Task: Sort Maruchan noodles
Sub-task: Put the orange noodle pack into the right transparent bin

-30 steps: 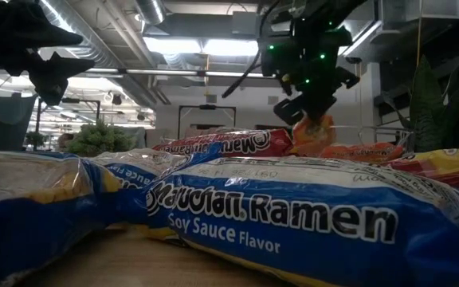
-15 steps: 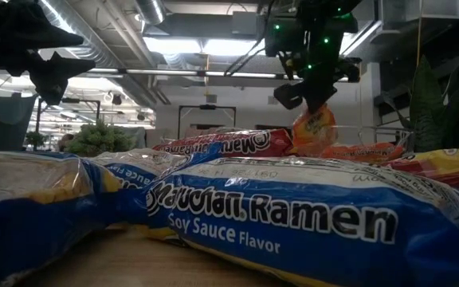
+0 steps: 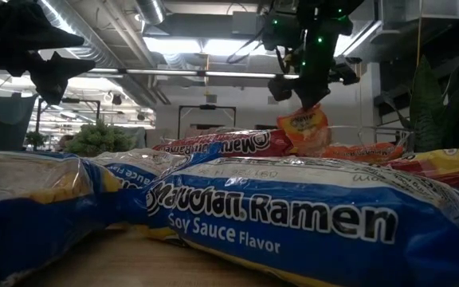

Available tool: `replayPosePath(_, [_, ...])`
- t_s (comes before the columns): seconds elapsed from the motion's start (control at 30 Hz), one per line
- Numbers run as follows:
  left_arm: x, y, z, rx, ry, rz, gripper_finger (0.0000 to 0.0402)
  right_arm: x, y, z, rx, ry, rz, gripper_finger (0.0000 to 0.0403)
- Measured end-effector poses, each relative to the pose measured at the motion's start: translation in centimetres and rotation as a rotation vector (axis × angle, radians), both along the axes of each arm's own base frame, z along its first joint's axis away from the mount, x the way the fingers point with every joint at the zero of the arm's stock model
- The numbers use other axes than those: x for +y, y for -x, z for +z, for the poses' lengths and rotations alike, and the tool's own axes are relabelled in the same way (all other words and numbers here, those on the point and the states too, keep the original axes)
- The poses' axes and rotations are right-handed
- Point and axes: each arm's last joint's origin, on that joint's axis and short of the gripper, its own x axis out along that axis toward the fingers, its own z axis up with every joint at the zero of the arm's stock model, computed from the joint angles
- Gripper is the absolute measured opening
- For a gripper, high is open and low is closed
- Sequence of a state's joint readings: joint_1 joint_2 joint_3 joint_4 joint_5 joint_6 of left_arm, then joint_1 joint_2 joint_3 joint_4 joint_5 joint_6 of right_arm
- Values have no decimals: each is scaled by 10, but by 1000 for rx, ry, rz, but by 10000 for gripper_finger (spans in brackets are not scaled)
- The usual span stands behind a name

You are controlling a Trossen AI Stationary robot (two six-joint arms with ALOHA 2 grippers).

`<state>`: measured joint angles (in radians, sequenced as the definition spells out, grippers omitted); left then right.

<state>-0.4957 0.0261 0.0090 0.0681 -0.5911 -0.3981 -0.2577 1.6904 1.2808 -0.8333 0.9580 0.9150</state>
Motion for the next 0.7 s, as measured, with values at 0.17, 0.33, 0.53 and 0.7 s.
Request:
replayPosePath(0.17, [0,0,0,0,0,0,185,0,-3,-10,21,-23,-11,0])
replayPosePath(0.33, [0,0,0,0,0,-1,185,-4,-1,-25,94,-65,-43,0])
replayPosePath(0.53, [0,0,0,0,1,-2,185,-5,-1,-41,164,-160,-44,0])
replayPosePath(0.7, [0,0,0,0,1,-2,185,-3,8,-46,262,-257,-51,0])
